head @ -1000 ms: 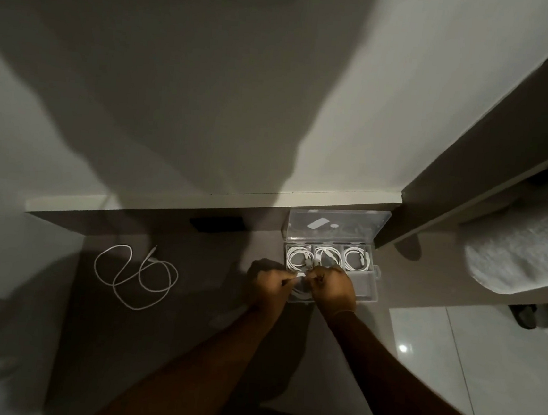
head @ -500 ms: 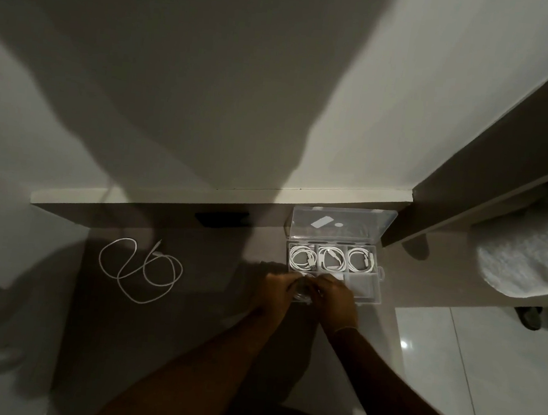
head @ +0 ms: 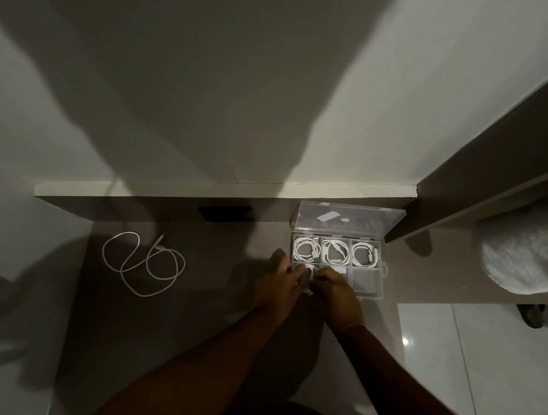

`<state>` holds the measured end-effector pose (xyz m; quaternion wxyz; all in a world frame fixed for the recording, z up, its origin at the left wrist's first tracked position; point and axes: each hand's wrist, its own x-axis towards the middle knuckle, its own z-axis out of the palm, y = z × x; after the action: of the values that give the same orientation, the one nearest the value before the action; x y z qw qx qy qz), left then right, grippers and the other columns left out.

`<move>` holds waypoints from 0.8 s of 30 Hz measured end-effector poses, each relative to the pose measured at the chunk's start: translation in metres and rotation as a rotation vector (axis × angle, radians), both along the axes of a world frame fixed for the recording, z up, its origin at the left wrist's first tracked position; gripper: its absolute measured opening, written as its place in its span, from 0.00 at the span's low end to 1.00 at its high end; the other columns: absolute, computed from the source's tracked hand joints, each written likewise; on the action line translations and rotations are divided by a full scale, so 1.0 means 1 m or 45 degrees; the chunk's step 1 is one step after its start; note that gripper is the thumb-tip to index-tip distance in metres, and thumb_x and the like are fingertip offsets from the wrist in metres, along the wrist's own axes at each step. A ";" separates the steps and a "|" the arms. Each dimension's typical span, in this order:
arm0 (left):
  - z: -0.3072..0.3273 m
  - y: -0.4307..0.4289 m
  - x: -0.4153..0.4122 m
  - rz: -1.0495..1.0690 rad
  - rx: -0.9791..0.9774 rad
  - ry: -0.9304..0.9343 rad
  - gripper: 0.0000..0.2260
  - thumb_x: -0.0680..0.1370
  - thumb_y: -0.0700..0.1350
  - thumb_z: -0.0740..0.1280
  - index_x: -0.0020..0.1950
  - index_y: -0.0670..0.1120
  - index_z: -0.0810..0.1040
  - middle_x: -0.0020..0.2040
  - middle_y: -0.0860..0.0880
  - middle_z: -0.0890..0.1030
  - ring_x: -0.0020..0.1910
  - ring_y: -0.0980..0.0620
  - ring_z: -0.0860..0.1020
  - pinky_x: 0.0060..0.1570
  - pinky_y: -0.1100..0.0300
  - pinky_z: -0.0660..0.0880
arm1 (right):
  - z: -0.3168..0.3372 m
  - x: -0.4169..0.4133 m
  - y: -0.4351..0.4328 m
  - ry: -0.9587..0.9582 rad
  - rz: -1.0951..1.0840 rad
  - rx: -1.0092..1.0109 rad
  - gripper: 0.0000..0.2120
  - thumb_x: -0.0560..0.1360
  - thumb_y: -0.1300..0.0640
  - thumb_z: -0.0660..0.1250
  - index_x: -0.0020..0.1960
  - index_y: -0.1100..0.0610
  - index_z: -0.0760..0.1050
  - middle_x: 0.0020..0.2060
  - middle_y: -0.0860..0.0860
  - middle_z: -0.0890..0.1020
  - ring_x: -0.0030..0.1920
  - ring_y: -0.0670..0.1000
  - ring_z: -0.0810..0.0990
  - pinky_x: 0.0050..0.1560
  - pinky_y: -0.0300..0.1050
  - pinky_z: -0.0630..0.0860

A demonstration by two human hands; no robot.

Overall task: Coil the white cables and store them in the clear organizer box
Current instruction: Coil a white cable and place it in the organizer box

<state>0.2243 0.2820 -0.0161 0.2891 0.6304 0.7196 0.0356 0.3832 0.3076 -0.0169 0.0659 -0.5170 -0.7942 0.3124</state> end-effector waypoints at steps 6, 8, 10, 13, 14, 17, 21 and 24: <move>0.005 0.008 0.000 -0.198 0.030 0.106 0.15 0.83 0.53 0.65 0.70 0.59 0.76 0.76 0.46 0.69 0.73 0.39 0.68 0.61 0.44 0.78 | 0.003 -0.011 0.009 0.019 0.002 0.071 0.11 0.70 0.65 0.78 0.52 0.59 0.87 0.47 0.57 0.87 0.47 0.60 0.86 0.47 0.51 0.83; 0.006 0.011 0.000 -0.179 -0.015 0.099 0.11 0.83 0.53 0.66 0.64 0.58 0.80 0.77 0.48 0.68 0.75 0.39 0.66 0.63 0.44 0.77 | 0.004 -0.013 0.010 0.002 0.008 0.081 0.11 0.71 0.63 0.78 0.52 0.57 0.87 0.47 0.57 0.87 0.47 0.60 0.86 0.46 0.53 0.84; 0.007 0.013 0.000 -0.193 0.003 0.123 0.09 0.82 0.52 0.67 0.61 0.57 0.82 0.75 0.49 0.70 0.73 0.40 0.68 0.64 0.43 0.75 | 0.005 -0.014 0.010 -0.008 0.001 0.083 0.11 0.72 0.63 0.77 0.54 0.54 0.86 0.48 0.55 0.87 0.47 0.57 0.86 0.46 0.53 0.84; 0.005 0.016 0.002 -0.280 0.063 0.213 0.12 0.81 0.52 0.69 0.64 0.56 0.81 0.75 0.48 0.73 0.70 0.41 0.71 0.66 0.43 0.71 | 0.002 -0.012 0.006 0.056 -0.091 0.043 0.11 0.72 0.67 0.76 0.50 0.54 0.85 0.48 0.53 0.83 0.46 0.51 0.82 0.44 0.39 0.78; 0.003 0.016 0.004 -0.332 0.080 0.228 0.14 0.81 0.51 0.68 0.67 0.55 0.80 0.75 0.48 0.73 0.71 0.41 0.71 0.67 0.43 0.70 | 0.000 -0.010 0.006 0.090 -0.154 0.021 0.09 0.71 0.67 0.77 0.48 0.56 0.84 0.50 0.53 0.81 0.46 0.51 0.80 0.45 0.37 0.77; -0.002 0.015 0.008 -0.481 0.124 0.244 0.18 0.83 0.47 0.65 0.72 0.53 0.75 0.75 0.49 0.74 0.72 0.43 0.71 0.69 0.44 0.68 | -0.002 -0.006 0.008 0.140 -0.405 -0.026 0.05 0.74 0.65 0.77 0.44 0.59 0.81 0.51 0.55 0.78 0.45 0.51 0.80 0.47 0.43 0.80; -0.004 0.015 0.010 -0.478 0.112 0.234 0.16 0.83 0.47 0.65 0.72 0.53 0.74 0.74 0.50 0.74 0.74 0.44 0.69 0.73 0.44 0.65 | -0.002 -0.008 0.013 0.170 -0.563 -0.002 0.09 0.71 0.64 0.80 0.39 0.61 0.80 0.45 0.57 0.80 0.39 0.52 0.79 0.43 0.47 0.78; -0.003 0.015 0.010 -0.456 0.105 0.227 0.17 0.82 0.48 0.66 0.72 0.53 0.74 0.73 0.51 0.75 0.74 0.44 0.69 0.75 0.44 0.64 | 0.000 -0.009 0.015 0.209 -0.564 0.066 0.11 0.70 0.71 0.78 0.35 0.62 0.78 0.37 0.58 0.80 0.37 0.54 0.77 0.41 0.52 0.79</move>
<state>0.2344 0.2974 -0.0193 0.2000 0.7603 0.6165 -0.0429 0.3741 0.3225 -0.0169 0.2104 -0.6497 -0.6611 0.3108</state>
